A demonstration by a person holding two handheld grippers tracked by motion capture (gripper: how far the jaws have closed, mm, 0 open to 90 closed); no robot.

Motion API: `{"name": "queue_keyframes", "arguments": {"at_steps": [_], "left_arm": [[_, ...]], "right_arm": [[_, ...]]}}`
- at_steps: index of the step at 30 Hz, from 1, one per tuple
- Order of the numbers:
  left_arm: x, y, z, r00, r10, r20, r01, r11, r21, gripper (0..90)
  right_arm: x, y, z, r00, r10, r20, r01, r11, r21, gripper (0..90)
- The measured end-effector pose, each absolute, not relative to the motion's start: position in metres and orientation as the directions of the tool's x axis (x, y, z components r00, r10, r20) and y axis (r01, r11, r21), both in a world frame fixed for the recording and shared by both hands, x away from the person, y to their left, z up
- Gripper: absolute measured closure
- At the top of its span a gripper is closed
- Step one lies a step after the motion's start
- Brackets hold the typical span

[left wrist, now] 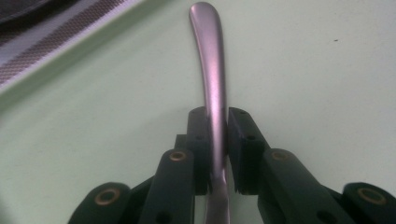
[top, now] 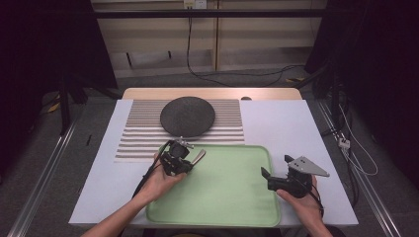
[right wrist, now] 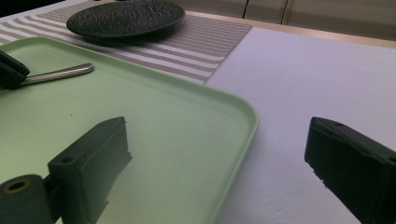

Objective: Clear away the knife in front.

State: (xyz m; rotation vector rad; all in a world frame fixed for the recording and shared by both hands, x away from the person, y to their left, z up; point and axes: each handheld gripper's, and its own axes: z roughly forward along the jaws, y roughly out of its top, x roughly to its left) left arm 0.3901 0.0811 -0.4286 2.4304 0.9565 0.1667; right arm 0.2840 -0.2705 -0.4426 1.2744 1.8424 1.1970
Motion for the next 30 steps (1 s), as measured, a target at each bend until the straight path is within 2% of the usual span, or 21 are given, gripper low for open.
{"name": "queue_keyframes", "arguments": {"at_steps": [25,30], "left_arm": [[0.388,0.093,-0.43,0.755,0.649,-0.088,0.592,-0.619,0.516,78.2],[0.387,0.095,-0.429,0.782,0.619,-0.072,0.554,-0.639,0.534,68.4]], "right_arm": [[0.284,-0.27,-0.444,-0.368,0.93,0.019,0.399,0.139,0.906,6.7],[0.285,-0.27,-0.444,-0.372,0.928,0.018,0.398,0.142,0.906,6.7]]}}
